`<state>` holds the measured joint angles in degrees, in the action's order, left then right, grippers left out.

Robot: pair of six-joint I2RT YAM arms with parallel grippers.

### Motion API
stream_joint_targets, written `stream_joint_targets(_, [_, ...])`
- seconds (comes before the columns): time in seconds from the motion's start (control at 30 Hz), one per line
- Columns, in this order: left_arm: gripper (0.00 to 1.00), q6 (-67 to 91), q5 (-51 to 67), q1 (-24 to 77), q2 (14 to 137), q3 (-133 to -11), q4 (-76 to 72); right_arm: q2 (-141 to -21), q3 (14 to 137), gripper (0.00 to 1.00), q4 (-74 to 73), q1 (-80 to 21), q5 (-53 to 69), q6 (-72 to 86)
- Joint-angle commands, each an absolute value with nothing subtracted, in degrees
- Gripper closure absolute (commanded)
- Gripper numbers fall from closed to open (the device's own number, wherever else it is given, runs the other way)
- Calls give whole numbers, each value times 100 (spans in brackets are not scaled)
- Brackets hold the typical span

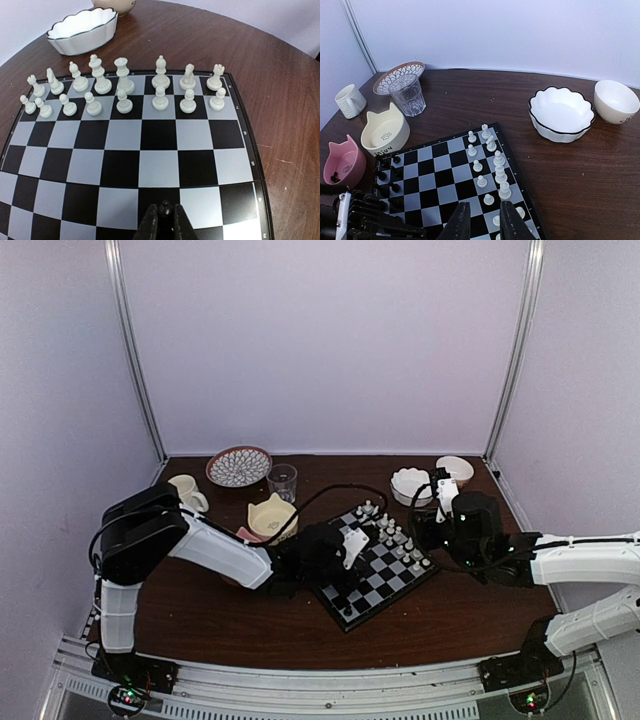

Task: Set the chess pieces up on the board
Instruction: Place the bishop on the chessboard.

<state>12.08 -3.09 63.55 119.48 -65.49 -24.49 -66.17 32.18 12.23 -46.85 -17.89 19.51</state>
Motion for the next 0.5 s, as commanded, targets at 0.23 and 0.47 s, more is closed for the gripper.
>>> stream_joint_targets(0.23, [67, 1344, -271, 6393, 11919, -6578, -2531, -6627, 3175, 76, 1328, -4615, -1767, 2000])
stream_joint_targets(0.47, [62, 1344, -326, 6393, 11578, -6593, -2219, -6606, 3239, 76, 1254, -4609, -1684, 1949])
